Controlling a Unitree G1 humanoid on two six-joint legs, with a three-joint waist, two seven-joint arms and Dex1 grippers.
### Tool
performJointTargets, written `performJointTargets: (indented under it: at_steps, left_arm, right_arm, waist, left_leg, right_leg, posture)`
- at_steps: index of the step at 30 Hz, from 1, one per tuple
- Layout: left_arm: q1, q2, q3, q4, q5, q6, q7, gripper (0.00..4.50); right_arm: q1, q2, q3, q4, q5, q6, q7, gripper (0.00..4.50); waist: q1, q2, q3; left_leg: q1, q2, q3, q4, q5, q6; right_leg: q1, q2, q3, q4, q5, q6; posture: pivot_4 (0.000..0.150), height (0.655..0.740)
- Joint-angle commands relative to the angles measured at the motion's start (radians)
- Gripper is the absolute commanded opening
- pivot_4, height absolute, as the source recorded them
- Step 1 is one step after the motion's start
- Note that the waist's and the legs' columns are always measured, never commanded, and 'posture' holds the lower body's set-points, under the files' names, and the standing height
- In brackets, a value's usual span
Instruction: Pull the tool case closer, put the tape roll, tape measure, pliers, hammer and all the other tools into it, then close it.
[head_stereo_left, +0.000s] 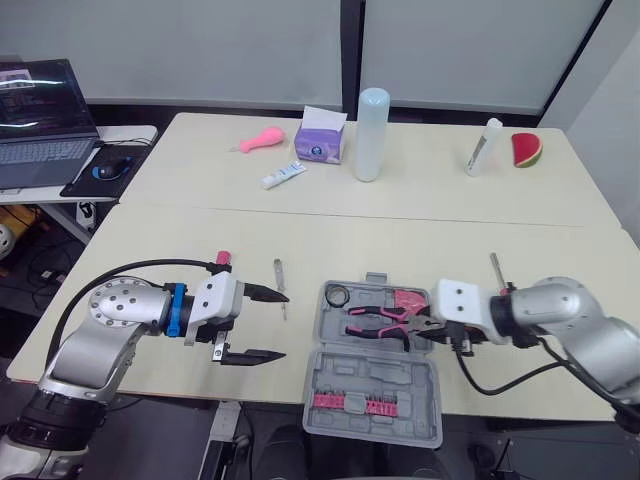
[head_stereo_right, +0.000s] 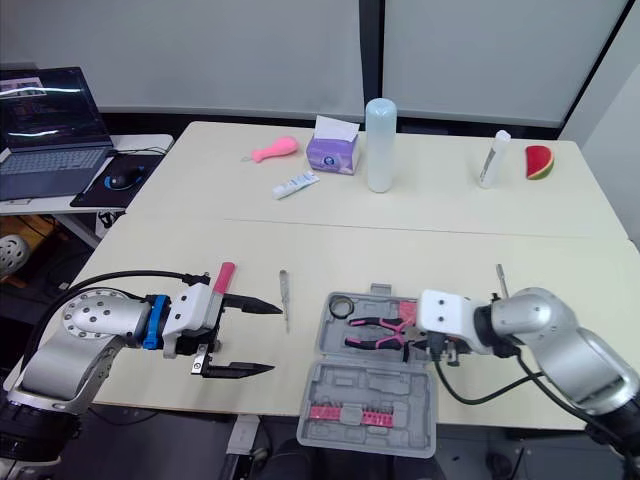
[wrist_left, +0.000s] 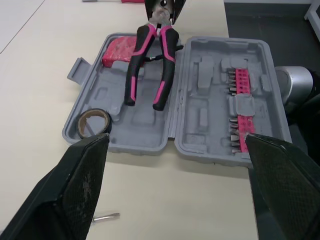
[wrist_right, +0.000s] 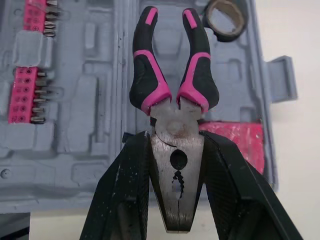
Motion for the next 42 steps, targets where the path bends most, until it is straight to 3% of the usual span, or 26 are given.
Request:
performJointTargets:
  at_steps: [1,11,29,31,39,42]
  left_arm:
    - [-0.001,0.009,0.005,-0.016,0.004,-0.008,-0.006,4.50]
    - [0.004,0.005,0.004,-0.026,0.008,-0.003,0.005,4.50]
    - [0.000,-0.021,-0.015,-0.027,0.021,-0.012,0.024,4.50]
    - [-0.001,-0.024,-0.016,-0.027,0.022,-0.011,0.027,4.50]
    - [0.012,-0.024,-0.004,-0.038,0.013,0.000,0.045,4.50]
    - [0.015,-0.026,-0.001,-0.042,0.006,0.009,0.054,4.50]
  right_arm:
    - [-0.071,0.052,0.043,0.042,-0.050,0.010,-0.008,1.26]
    - [-0.131,0.155,0.109,0.133,-0.099,0.015,-0.001,1.26]
    - [-0.109,0.190,0.142,0.209,-0.154,-0.011,0.004,1.26]
    - [-0.114,0.189,0.135,0.215,-0.158,-0.040,0.006,1.98]
    - [-0.121,0.173,0.027,0.113,-0.080,-0.046,0.050,3.79]
    - [-0.106,0.230,-0.007,0.065,-0.036,-0.034,0.016,3.79]
  waist:
    - [0.000,0.000,0.000]
    - [0.000,0.000,0.000]
    - [-0.001,0.000,0.000]
    - [-0.001,0.000,0.000]
    - [-0.001,0.000,0.000]
    - [-0.002,0.000,0.000]
  left_leg:
    - [-0.001,0.000,0.000,0.000,0.000,0.000]
    - [-0.001,0.000,-0.001,0.000,0.001,-0.001]
    - [-0.001,0.000,-0.001,0.000,0.000,-0.001]
    - [-0.001,0.000,-0.001,0.000,0.000,-0.001]
    - [-0.001,0.000,-0.001,0.001,0.000,-0.001]
    - [-0.001,0.001,-0.001,0.000,0.000,-0.001]
  right_leg:
    - [-0.001,0.000,0.000,0.000,0.000,0.000]
    - [-0.001,0.000,-0.001,0.001,0.000,0.000]
    - [-0.002,0.000,-0.001,0.002,0.000,0.000]
    - [-0.002,0.000,-0.002,0.002,0.000,0.000]
    - [-0.002,0.000,-0.002,0.002,0.000,0.000]
    - [-0.002,0.000,-0.002,0.002,0.000,0.000]
  posture:
    - [0.150,0.7161]
    - [0.150,0.7161]
    - [0.150,0.7161]
    - [0.150,0.7161]
    - [0.150,0.7161]
    - [0.150,0.7161]
